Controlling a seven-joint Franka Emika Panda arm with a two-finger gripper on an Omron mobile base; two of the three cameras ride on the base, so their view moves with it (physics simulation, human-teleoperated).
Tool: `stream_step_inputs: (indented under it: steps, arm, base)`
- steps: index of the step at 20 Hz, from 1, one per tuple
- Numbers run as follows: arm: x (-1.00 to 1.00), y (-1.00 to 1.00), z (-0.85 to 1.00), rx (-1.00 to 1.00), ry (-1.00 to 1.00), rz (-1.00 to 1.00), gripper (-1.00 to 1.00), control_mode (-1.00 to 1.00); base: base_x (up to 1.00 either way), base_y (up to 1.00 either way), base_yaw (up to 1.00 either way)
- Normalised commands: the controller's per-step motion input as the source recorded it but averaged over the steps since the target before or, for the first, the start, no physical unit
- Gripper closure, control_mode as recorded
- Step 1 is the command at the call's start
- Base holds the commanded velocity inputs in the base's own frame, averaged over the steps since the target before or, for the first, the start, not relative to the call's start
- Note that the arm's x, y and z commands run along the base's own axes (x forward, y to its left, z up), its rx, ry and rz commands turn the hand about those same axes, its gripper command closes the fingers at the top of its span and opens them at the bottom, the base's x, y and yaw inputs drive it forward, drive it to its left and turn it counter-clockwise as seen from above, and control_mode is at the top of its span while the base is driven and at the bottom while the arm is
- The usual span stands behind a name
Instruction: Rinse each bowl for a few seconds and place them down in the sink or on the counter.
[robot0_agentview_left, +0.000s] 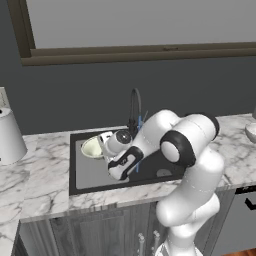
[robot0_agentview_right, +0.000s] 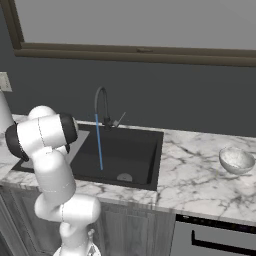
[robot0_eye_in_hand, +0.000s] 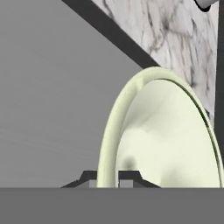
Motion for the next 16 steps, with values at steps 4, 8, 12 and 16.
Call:
stream_step_inputs:
  steps: [4, 8, 12, 16]
  arm:
    - [0.09, 0.15, -0.22, 0.04, -0.02, -0.08, 1.00, -1.00]
    - [0.03, 0.26, -0.20, 0.04, -0.01, -0.08, -1.00, -1.00]
    - [-0.02, 0.12, -0.14, 0.03, -0.01, -0.07, -1.00, -1.00]
    - [-0.14, 0.00, -0.15, 0.01, -0.03, -0.05, -1.00, -1.00]
  base:
    - [0.00, 0.00, 0.00]
    - [0.00, 0.00, 0.00]
    - [0.00, 0.00, 0.00]
    - [0.00, 0.00, 0.00]
